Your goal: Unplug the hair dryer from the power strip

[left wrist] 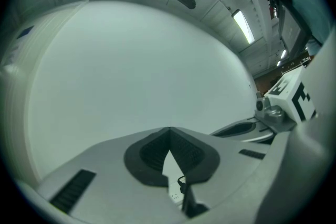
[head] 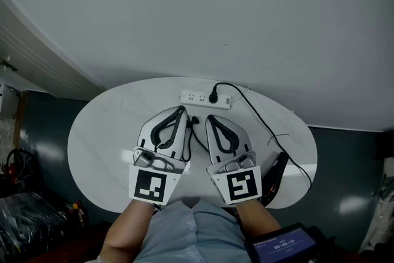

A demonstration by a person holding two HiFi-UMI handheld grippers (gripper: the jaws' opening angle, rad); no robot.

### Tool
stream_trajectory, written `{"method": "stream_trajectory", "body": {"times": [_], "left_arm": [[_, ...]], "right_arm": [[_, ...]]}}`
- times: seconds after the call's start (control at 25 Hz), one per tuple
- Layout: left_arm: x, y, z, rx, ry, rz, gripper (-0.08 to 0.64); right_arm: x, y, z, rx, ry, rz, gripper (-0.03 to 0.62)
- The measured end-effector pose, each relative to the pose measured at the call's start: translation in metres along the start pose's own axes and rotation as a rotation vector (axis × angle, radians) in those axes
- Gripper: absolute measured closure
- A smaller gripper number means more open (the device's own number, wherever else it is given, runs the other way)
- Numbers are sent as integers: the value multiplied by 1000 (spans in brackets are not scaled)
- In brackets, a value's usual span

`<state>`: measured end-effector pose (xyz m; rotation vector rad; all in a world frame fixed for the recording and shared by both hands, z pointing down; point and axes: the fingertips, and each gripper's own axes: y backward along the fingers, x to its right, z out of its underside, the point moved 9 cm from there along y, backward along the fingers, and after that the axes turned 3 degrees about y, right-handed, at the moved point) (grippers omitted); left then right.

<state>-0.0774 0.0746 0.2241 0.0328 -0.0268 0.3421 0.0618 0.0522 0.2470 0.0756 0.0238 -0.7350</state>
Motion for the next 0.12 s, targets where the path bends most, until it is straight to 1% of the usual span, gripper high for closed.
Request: {"method": "stream_trajectory", "body": {"times": [0.12], "left_arm": [[-1,-2,2,1,1,1,561]], "right_arm": [[1,-2,2,-1,2,1,592]]}}
